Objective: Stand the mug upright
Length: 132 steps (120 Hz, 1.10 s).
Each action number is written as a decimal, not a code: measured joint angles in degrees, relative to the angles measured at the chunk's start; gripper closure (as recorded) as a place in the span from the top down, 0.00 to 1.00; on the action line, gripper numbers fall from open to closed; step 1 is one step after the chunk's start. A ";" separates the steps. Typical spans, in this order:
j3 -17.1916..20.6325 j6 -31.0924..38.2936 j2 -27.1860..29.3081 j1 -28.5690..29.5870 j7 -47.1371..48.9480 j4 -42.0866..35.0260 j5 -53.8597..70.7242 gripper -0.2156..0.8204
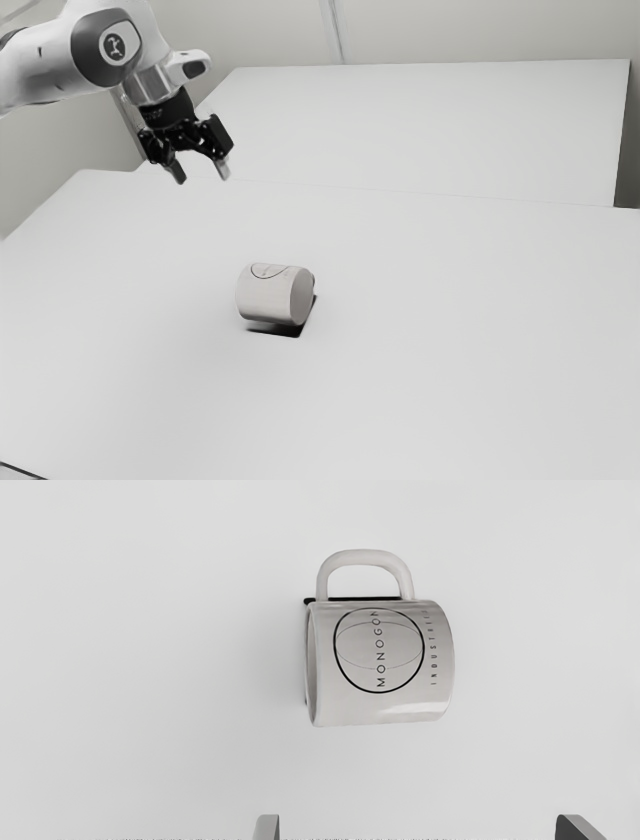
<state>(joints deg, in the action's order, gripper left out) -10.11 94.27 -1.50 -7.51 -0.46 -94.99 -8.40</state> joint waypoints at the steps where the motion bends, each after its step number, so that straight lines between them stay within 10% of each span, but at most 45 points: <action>1: 0.00 -0.01 -0.20 0.17 0.00 -0.23 -0.58 0.79; 30: -0.20 -0.44 -7.61 23.24 -0.53 -2.52 -13.38 0.79; 132: 1.25 1.47 -24.51 21.82 -9.58 -7.35 -45.79 0.79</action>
<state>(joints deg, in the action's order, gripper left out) -8.86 95.74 -26.01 14.32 -10.04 -102.33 -54.19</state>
